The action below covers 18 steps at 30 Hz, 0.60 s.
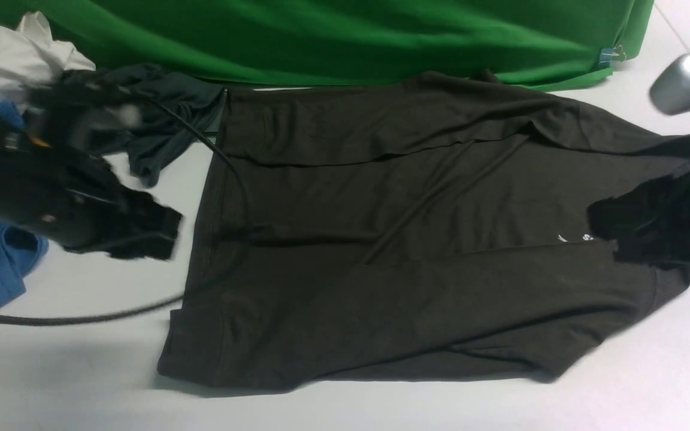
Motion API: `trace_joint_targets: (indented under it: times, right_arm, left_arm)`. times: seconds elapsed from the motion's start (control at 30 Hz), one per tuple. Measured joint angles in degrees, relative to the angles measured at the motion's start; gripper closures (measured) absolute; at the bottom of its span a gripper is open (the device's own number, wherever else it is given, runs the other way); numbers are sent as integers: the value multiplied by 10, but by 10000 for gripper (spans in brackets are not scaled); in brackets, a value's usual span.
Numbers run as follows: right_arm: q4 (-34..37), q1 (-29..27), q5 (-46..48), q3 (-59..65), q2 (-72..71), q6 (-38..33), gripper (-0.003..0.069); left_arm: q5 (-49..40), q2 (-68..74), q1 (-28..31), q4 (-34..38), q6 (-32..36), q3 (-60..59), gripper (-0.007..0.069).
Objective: Fold a long-sleeved shirt on a white desktop.
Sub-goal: 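Grasp the left edge of the dark T-shirt lying flat on the table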
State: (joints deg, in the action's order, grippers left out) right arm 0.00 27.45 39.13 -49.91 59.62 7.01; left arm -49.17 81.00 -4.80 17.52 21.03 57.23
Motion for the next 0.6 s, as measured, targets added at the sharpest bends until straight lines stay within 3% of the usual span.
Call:
trace_joint_targets:
  times: [0.03,0.07,0.17,0.23,0.43,0.6]
  right_arm:
    - [0,5,-2,0,0,-1,419]
    - [0,5,-2,0,0,-1,419]
    - [0,7,-2,0,0,-1,419]
    - [0,7,-2,0,0,-1,419]
    - [0,7,2,0,0,-1,419]
    - [0,7,9,0,0,-1,419]
  left_arm:
    - [-5,25,-27,-13,31,9,265]
    - [-5,28,-30,-13,31,11,256]
    - [-29,93,-82,-44,57,44,132]
    - [-35,126,-94,-53,46,65,105]
    - [-39,236,-98,-90,28,132,96]
    - [-56,287,-98,-94,27,144,148]
